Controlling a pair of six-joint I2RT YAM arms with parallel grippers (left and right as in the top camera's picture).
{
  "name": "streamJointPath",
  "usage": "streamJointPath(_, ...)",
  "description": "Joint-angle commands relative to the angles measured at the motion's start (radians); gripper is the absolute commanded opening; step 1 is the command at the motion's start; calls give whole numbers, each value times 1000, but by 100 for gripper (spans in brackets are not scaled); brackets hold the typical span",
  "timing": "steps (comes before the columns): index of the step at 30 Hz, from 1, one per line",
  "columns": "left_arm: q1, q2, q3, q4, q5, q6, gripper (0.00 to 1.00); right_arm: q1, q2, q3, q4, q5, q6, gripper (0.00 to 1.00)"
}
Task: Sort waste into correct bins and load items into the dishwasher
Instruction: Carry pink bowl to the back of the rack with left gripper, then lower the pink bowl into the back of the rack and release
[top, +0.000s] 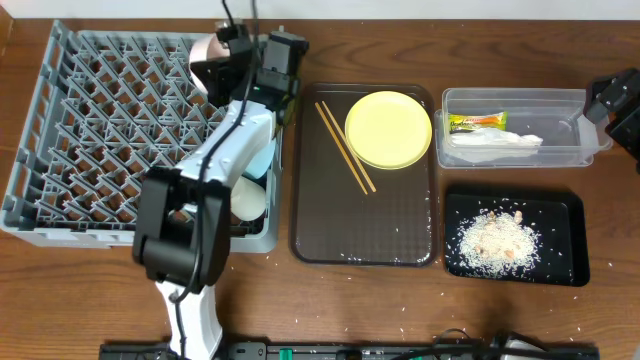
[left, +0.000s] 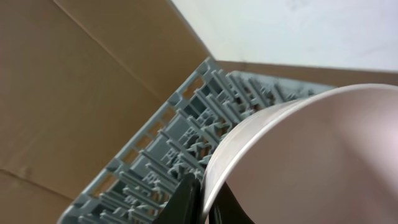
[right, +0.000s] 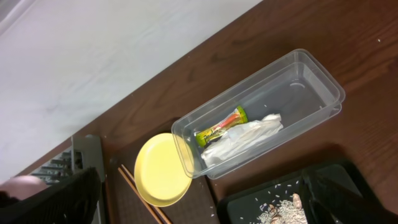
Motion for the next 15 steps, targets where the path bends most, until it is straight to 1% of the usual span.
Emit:
streamJointPath(1,-6,32,11,7,-106,20,7,-7,0,0,-2,-1,2,99)
streamJointPath(15,-29,51,11,29,-105,19,7,-7,0,0,-2,-1,2,99)
